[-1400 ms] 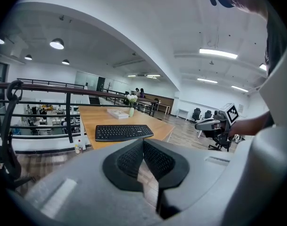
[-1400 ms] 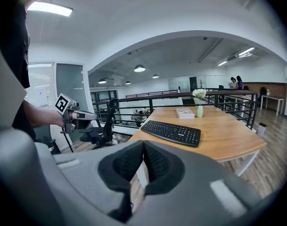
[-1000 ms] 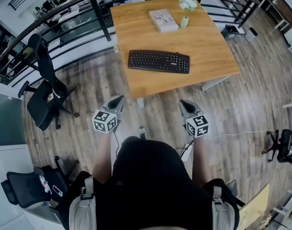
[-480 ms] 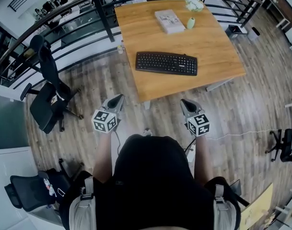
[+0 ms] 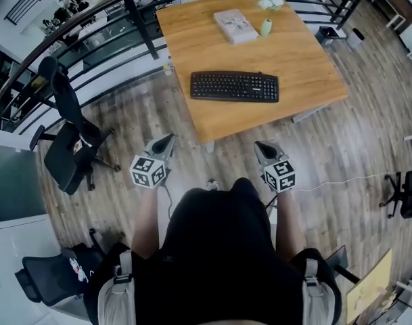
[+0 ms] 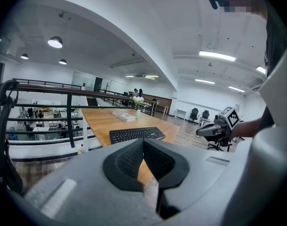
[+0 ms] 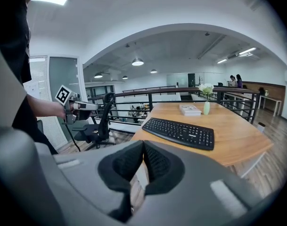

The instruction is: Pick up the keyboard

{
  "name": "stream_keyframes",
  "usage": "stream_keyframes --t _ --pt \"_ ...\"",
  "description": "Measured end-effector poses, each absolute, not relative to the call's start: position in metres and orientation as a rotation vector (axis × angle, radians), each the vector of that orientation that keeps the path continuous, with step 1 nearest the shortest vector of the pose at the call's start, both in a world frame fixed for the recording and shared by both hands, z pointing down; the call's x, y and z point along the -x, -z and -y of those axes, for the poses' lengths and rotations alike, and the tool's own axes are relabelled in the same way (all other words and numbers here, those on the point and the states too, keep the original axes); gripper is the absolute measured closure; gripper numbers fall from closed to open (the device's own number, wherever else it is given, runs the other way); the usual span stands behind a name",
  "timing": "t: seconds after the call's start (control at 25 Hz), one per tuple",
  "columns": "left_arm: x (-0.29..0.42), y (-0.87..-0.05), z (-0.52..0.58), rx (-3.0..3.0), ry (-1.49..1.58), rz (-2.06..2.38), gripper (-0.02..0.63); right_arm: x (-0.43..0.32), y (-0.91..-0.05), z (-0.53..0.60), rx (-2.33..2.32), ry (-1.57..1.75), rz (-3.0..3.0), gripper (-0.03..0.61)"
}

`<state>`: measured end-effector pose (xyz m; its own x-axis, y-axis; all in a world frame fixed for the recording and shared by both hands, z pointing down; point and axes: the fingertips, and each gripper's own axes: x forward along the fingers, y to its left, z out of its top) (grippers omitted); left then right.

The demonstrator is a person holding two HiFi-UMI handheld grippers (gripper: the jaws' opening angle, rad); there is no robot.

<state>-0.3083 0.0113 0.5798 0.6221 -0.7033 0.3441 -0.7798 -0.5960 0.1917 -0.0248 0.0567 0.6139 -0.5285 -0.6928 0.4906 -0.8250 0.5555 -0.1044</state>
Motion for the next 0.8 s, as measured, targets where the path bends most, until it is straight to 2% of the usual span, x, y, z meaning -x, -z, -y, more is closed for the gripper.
stream_keyframes --t 0.44,0.8 --pt "0.296 -0.587 0.017 -2.488 -0.365 1.206 0.603 0.003 -0.624 -0.028 -1.228 -0.508 2.399 0.575" --pt "0.253 -0.584 0.066 -2.471 -0.328 1.217 0.603 -0.036 -0.618 0.03 -1.194 -0.483 2.395 0.575"
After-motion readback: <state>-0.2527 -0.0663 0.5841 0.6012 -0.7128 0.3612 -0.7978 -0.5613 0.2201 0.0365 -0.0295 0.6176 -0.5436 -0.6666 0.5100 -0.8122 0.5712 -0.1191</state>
